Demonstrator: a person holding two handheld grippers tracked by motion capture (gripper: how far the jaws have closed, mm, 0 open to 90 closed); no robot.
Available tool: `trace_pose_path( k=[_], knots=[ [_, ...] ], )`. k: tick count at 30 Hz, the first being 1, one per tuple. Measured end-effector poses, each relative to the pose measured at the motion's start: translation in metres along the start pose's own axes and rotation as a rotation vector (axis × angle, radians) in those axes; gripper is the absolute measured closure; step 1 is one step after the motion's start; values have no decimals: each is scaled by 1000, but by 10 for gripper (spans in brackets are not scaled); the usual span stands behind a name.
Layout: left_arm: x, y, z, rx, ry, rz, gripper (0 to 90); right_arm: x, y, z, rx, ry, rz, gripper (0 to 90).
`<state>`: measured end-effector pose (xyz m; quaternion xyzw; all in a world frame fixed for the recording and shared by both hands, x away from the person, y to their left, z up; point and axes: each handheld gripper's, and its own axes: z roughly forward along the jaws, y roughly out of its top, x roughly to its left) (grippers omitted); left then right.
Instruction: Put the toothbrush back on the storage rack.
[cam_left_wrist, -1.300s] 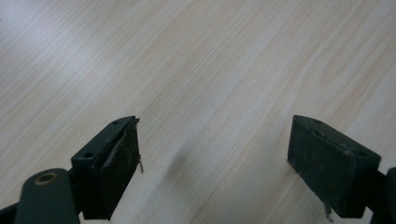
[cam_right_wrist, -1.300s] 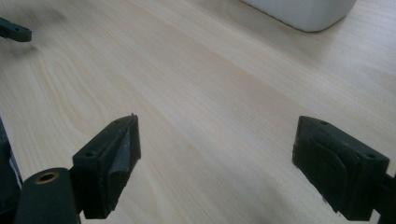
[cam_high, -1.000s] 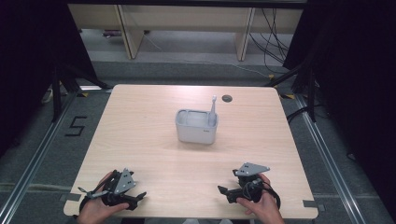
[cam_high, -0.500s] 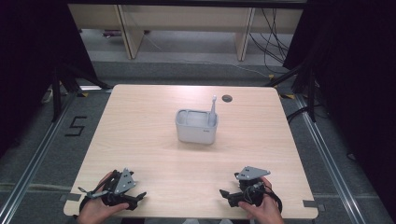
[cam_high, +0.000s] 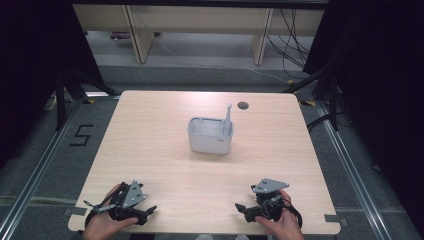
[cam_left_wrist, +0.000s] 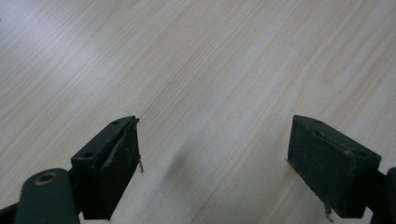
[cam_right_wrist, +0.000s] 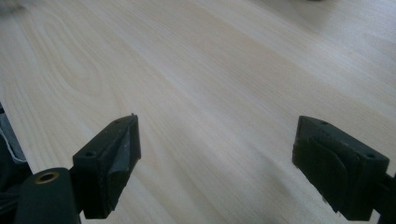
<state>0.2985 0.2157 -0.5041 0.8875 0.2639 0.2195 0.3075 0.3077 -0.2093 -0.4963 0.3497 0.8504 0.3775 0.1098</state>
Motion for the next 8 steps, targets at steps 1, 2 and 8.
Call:
trace_pose_path(
  k=[1, 2, 8],
  knots=[
    [0, 0, 0, 0, 0, 0, 163, 0, 0, 0, 0, -1, 0, 159],
    [0, 0, 0, 0, 0, 0, 163, 0, 0, 0, 0, 0, 1, 159],
    [0, 0, 0, -1, 1, 5, 163, 0, 0, 0, 6, -5, 11, 160]
  ],
)
